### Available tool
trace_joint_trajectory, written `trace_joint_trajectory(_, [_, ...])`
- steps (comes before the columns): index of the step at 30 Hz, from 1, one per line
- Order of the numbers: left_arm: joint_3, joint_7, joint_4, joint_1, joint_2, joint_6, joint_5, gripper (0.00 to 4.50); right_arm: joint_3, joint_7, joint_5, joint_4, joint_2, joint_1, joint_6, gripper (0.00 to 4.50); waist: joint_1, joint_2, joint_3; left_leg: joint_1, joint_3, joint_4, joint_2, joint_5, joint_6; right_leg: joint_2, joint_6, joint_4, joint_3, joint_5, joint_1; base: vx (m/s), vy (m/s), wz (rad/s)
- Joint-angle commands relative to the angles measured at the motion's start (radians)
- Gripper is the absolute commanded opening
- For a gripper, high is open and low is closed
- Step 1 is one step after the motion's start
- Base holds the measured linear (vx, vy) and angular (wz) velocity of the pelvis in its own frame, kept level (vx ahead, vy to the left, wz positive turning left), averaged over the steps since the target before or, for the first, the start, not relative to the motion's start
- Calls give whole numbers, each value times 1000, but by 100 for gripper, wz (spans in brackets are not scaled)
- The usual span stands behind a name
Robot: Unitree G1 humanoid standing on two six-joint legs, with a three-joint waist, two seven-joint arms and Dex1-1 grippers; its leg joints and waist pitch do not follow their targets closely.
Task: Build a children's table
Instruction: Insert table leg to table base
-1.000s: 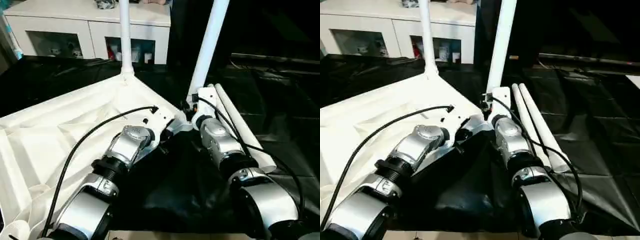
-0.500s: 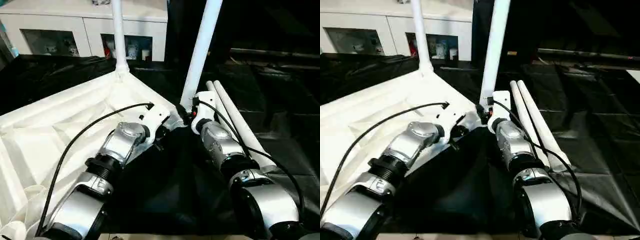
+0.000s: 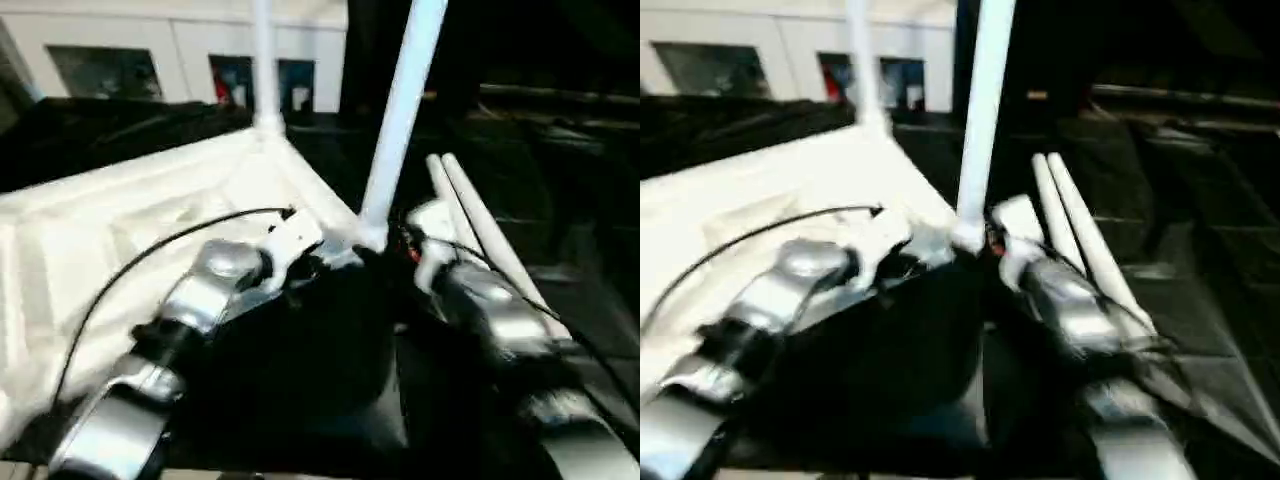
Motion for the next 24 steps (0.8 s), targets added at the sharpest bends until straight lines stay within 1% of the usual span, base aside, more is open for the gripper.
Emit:
trace_joint_trajectory(1, [-30,-93,-72,15,9,-65,-40,0,27,70,3,-90,-40,28,23,447,6,4,-67,10,-13,-58,61,-94,115,-79,-259,-64,69,-14,71,0,0,0])
trace_joint_trajectory(3, [-37,-165,-112,34,35,-73,-62,0,36,128,16,-177,-92,75,61,447,9,3,-67,9,-12,-58,62,-90,104,-79,-257,-60,72,-1,71,0,0,0])
trace_joint_trajectory(4, [-40,-195,-124,41,46,-84,-71,0,39,152,27,-213,-111,92,81,447,12,6,-69,11,-12,-57,61,-77,106,-78,-261,-56,73,24,71,0,0,0])
trace_joint_trajectory(5, [-42,-216,-134,46,54,-91,-77,0,44,172,40,-254,-129,111,110,447,13,6,-68,12,-11,-57,60,-73,111,-75,-262,-58,72,33,70,0,0,0])
trace_joint_trajectory(6, [-43,-233,-147,54,62,-93,-84,0,46,190,56,-290,-144,127,134,447,17,5,-69,11,-11,-54,60,-51,124,-75,-266,-53,73,72,70,0,0,0])
trace_joint_trajectory(7, [-46,-279,-181,70,75,-93,-106,0,47,216,74,-337,-165,149,170,447,18,7,-72,11,-12,-53,61,-45,126,-77,-268,-50,72,79,72,0,0,0])
trace_joint_trajectory(8, [-46,-279,-181,70,75,-93,-106,0,47,216,74,-337,-165,149,170,447,19,7,-72,11,-12,-53,61,-41,129,-75,-268,-50,72,85,72,0,0,0])
trace_joint_trajectory(9, [-48,-300,-201,80,80,-91,-116,0,49,235,81,-357,-176,160,185,447,20,7,-70,9,-12,-53,61,-50,127,-77,-268,-51,71,69,70,0,0,0])
trace_joint_trajectory(11, [-49,-307,-210,85,80,-92,-118,0,52,245,83,-365,-182,165,191,447,21,4,-71,10,-11,-53,61,-61,117,-77,-270,-53,71,45,70,0,0,0])
trace_joint_trajectory(12, [-49,-310,-218,90,82,-89,-121,0,52,247,83,-371,-184,168,195,447,22,6,-69,10,-11,-54,61,-73,108,-78,-267,-55,71,22,69,0,0,0])
trace_joint_trajectory(13, [-50,-309,-222,92,83,-87,-122,0,50,249,83,-371,-186,170,198,447,23,2,-69,10,-11,-54,61,-82,98,-78,-262,-56,72,2,68,0,0,0])
trace_joint_trajectory(16, [-50,-312,-230,99,85,-86,-122,0,55,255,73,-372,-197,174,206,447,25,3,-68,11,-10,-54,58,-104,78,-78,-248,-61,73,-46,68,0,0,0])
trace_joint_trajectory(17, [-50,-313,-231,101,86,-86,-122,0,57,249,63,-364,-200,173,202,447,25,3,-68,10,-10,-54,58,-104,76,-77,-245,-60,73,-48,69,0,0,0])
trace_joint_trajectory(18, [-48,-315,-233,103,87,-86,-121,0,59,245,59,-366,-204,174,208,419,25,3,-69,9,-11,-54,58,-98,72,-77,-241,-59,73,-43,69,0,0,0])
trace_joint_trajectory(19, [-48,-316,-235,105,89,-85,-119,0,58,242,60,-366,-205,174,211,412,24,0,-69,8,-11,-52,56,-92,73,-76,-239,-57,73,-35,70,0,0,0])
trace_joint_trajectory(21, [-48,-320,-240,107,91,-82,-116,0,58,243,63,-374,-207,176,222,406,24,1,-71,8,-11,-50,55,-79,78,-76,-239,-55,73,-20,70,0,0,0])
trace_joint_trajectory(22, [-47,-321,-242,108,93,-81,-114,0,59,243,63,-374,-207,176,224,392,25,3,-72,7,-11,-49,55,-72,82,-75,-242,-53,73,-7,71,0,0,0])
trace_joint_trajectory(23, [-47,-322,-242,108,93,-80,-113,0,60,242,62,-373,-207,177,224,377,24,2,-72,6,-12,-48,55,-68,83,-75,-242,-52,73,-2,71,0,0,0])
trace_joint_trajectory(24, [-47,-321,-242,108,93,-80,-113,0,61,242,62,-372,-206,176,224,377,25,1,-73,7,-11,-47,54,-64,86,-75,-244,-51,72,4,71,0,0,0])
